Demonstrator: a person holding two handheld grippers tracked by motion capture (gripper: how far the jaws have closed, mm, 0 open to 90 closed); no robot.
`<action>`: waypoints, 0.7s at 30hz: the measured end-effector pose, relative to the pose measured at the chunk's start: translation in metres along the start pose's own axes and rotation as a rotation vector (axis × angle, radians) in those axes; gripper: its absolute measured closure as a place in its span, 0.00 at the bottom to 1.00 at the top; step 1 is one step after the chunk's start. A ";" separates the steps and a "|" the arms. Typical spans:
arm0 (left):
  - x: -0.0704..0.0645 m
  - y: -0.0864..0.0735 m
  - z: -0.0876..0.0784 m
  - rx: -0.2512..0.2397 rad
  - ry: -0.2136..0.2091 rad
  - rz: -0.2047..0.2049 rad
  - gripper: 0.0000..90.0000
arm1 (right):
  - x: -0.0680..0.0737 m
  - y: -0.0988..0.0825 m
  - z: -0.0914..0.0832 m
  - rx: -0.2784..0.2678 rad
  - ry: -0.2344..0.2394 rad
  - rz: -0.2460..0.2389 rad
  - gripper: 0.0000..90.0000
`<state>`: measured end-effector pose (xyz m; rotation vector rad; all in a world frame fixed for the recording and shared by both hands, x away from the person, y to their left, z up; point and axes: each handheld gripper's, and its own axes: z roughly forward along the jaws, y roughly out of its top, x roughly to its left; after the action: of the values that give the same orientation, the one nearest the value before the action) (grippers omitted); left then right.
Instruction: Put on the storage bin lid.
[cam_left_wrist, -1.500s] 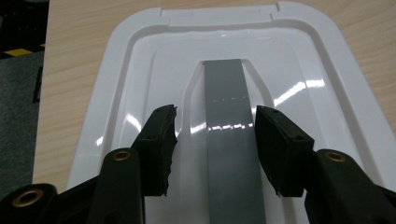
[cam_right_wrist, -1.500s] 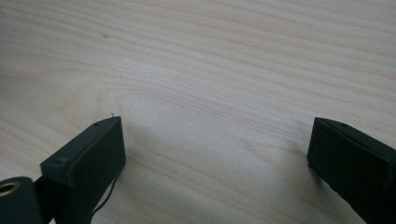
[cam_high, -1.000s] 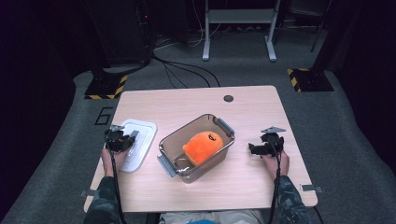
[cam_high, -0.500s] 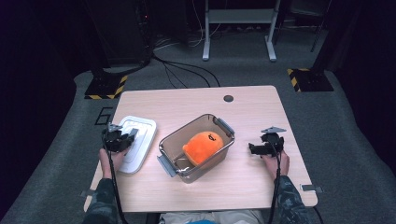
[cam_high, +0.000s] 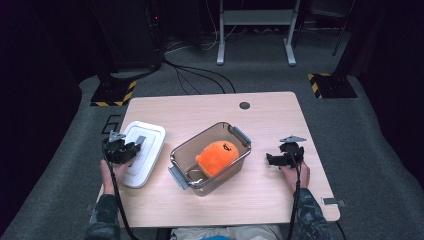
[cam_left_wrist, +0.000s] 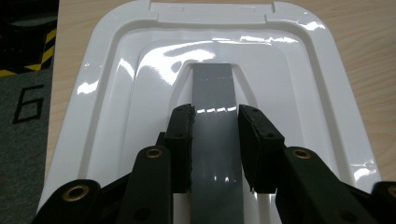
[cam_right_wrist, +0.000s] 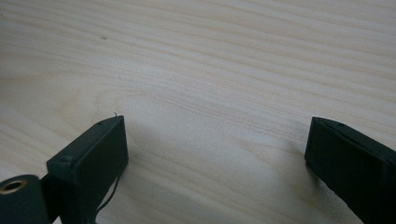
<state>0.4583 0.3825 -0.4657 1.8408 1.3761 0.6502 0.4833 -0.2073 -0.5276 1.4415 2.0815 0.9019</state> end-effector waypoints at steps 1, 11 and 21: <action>0.000 0.001 -0.002 0.004 -0.005 0.003 0.74 | 0.000 0.000 0.000 -0.001 0.001 0.000 0.06; -0.010 0.022 -0.022 -0.030 -0.042 0.051 0.74 | 0.000 0.000 0.000 0.000 -0.001 0.001 0.06; -0.020 0.045 -0.039 -0.048 -0.069 0.097 0.74 | 0.000 0.000 0.000 0.000 0.000 0.000 0.06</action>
<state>0.4489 0.3662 -0.4055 1.8829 1.2225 0.6570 0.4833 -0.2073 -0.5276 1.4417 2.0809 0.9023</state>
